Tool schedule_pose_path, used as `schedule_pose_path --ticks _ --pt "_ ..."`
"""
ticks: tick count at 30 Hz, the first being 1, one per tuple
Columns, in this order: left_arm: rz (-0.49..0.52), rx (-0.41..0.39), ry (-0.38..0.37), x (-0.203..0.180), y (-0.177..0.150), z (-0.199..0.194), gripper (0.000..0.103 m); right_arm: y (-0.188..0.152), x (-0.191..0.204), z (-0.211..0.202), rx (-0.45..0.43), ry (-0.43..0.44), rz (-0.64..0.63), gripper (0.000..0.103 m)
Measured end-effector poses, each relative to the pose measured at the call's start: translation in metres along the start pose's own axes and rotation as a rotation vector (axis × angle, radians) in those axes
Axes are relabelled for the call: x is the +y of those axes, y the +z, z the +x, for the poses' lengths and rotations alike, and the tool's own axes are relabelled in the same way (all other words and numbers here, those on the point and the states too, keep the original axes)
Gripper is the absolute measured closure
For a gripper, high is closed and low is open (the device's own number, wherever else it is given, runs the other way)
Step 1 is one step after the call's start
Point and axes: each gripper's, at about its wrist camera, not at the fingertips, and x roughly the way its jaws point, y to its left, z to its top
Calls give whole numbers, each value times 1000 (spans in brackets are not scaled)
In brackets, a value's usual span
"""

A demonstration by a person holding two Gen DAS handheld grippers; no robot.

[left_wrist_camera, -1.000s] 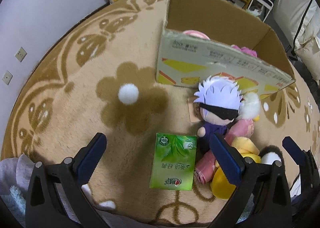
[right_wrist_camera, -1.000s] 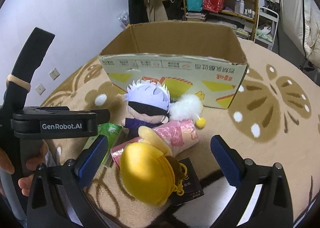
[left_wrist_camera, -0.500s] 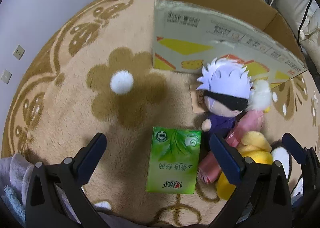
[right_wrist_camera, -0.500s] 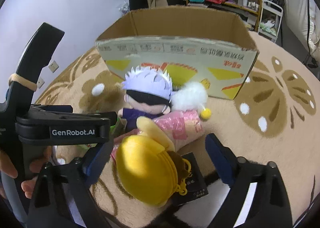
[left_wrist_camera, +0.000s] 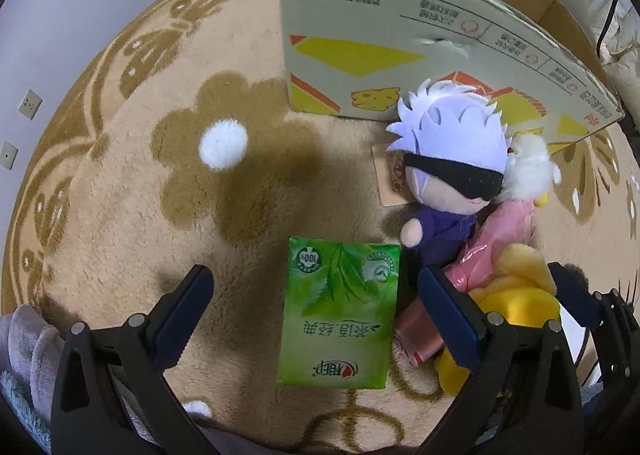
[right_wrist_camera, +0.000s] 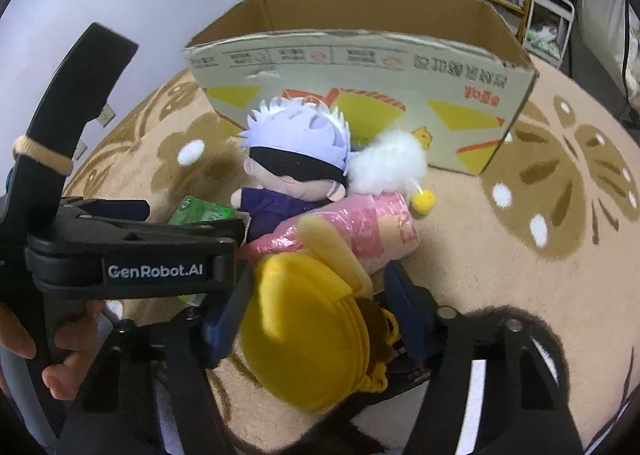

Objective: Organize soft objects
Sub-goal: 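Grasp the green tissue pack with the left tool while the right tool grasps the yellow plush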

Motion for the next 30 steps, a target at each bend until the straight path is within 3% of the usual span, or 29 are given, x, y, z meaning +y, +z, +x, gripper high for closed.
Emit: schedule_pose_path --ticks 5,7,8,14,22,25,30 --pt "8 14 -4 -5 0 3 27 0 -6 -1 1 8 22 45" --pt "4 39 -6 -4 0 8 47 -1 -6 -3 -2 5 18 48" --pt "6 43 1 -6 0 9 51 -1 -6 -4 -8 2 15 49" --pt "8 43 -28 -10 -1 12 52 0 -10 -15 -51 5 25 58" --pt "8 -78 41 -3 0 -13 52 6 -18 -34 -157 -6 56 60" --pt "-20 -110 28 2 -1 -23 52 8 -17 -44 -221 -33 46 60" --pt "-19 -169 37 5 -2 -39 52 10 -17 -51 -255 -41 40 60"
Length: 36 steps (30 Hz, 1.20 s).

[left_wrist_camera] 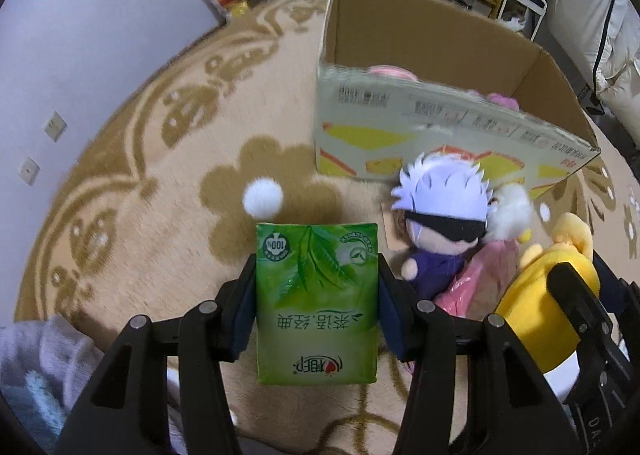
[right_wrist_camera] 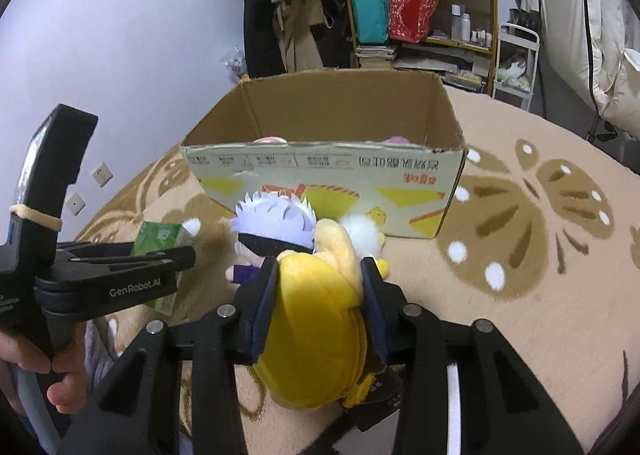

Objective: Organize soft objects
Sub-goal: 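Grasp the green tissue pack with the left tool while the right tool grasps the yellow plush, then carry the tissue pack into the box with the left tool while the right tool drops the plush in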

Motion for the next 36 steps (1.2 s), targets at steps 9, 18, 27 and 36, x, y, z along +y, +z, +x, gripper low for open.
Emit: schedule_pose_path --ticks 9,18,27,36 --pt "38 -117 53 2 12 -37 52 5 1 -10 -48 -10 -8 60" --pt "28 -238 47 5 29 -66 52 28 -5 -23 -108 -17 6 60" --pt "41 -308 44 -7 57 -75 52 62 -6 -34 -179 -20 -25 60" --pt "56 -351 -6 -10 103 -88 52 101 -7 -33 -250 -44 -80 60"
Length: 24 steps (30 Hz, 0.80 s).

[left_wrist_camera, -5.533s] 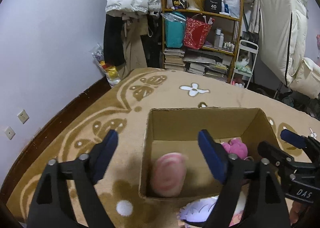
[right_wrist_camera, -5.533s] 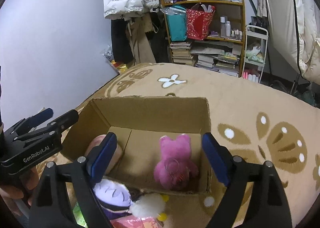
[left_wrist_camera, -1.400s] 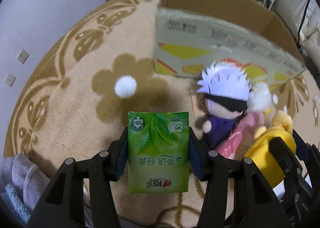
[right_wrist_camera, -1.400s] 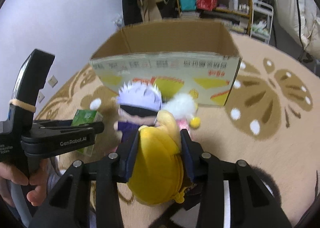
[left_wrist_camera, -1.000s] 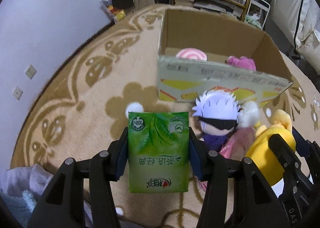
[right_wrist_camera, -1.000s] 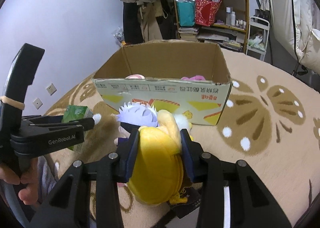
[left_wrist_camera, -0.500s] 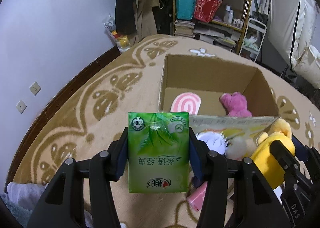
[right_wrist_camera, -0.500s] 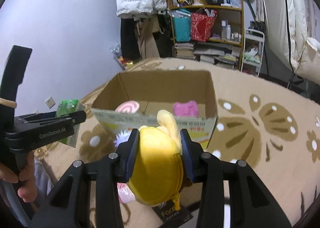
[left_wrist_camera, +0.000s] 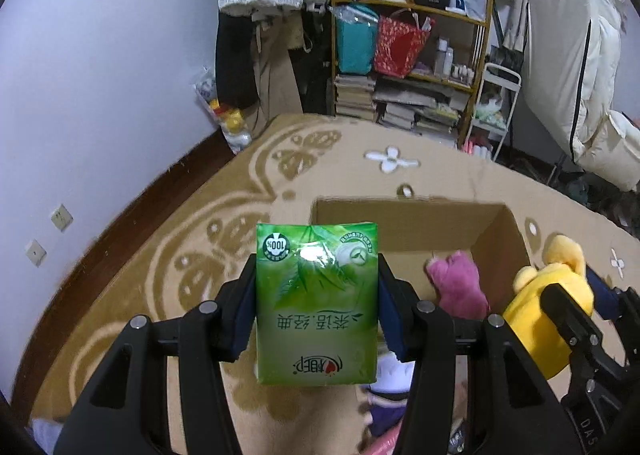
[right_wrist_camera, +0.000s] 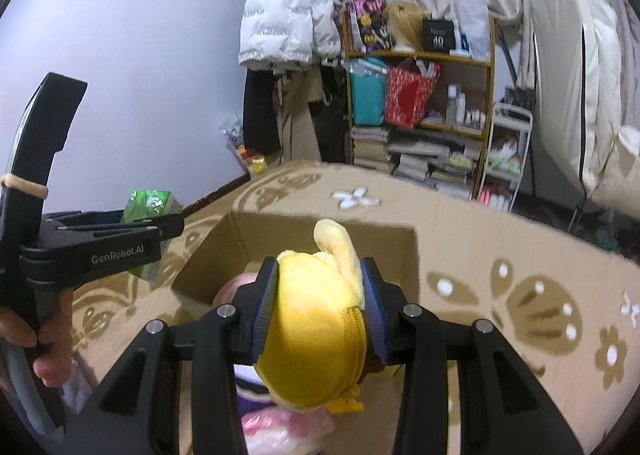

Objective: Organize soft objects
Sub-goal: 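Carry the tissue pack into the box with the left tool while the right tool drops the plush in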

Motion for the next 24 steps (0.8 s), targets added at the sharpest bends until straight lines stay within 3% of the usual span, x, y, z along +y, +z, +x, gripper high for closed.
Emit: schedule_pose_path --ticks 7,12,24 --pt "56 -58 37 -8 32 4 52 26 -4 14 -27 -10 -30 59" --pt "18 -74 17 -9 37 12 52 32 -4 25 -57 -25 -20 59" --pt "-17 -4 -51 -11 25 51 52 16 -17 66 33 -20 61 58"
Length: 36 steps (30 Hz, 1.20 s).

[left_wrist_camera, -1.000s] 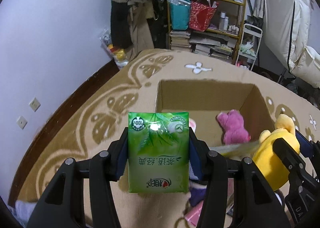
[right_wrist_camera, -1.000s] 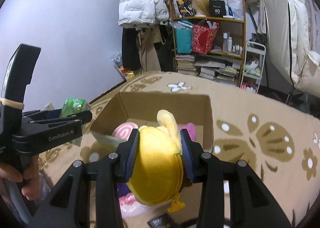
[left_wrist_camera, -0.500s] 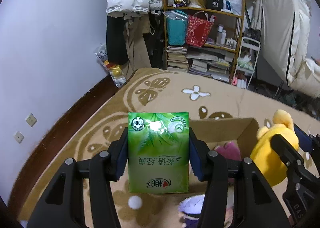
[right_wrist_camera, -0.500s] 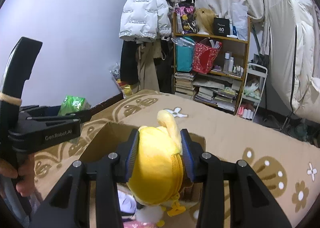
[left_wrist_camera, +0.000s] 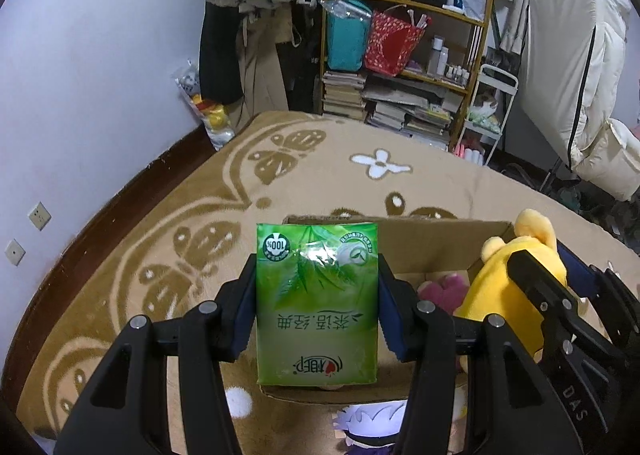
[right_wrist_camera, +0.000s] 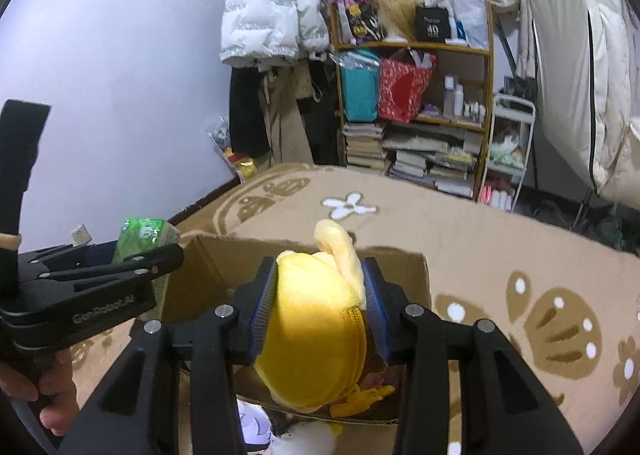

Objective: Organize soft objects
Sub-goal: 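Carry the tissue pack into the box with the left tool while the right tool drops the plush in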

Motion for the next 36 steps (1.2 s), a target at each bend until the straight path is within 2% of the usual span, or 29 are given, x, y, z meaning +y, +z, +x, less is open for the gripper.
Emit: schedule_pose_path --ticks 5,11,14,15,18,21,23,25,31,36 --pt "-19 34 -22 2 -7 10 52 -7 -10 3 22 -15 65 52" --pt "-2 50 -17 0 -16 13 50 -9 -12 -2 26 -8 51 52" --pt "10 54 -14 -2 -18 10 44 -9 -14 -9 18 -8 57 46" --pt "12 49 -4 -2 -18 9 40 -8 -15 -12 11 -12 58 40" --pt "19 41 9 -2 -18 4 26 -6 -16 -19 -3 -19 58 33" --pt "16 39 20 -1 -20 0 22 -6 -17 -24 -7 -14 67 20" --pt "11 43 16 1 -21 -5 16 -6 -17 -29 -8 -16 72 17" --pt "5 40 8 2 -22 -9 5 -7 -16 -33 -5 -17 75 12" --pt "21 -6 50 4 -25 -32 0 -10 -13 -48 -5 -12 83 2" --pt "29 -10 84 7 -29 -44 0 -12 -7 -65 -19 -22 59 0"
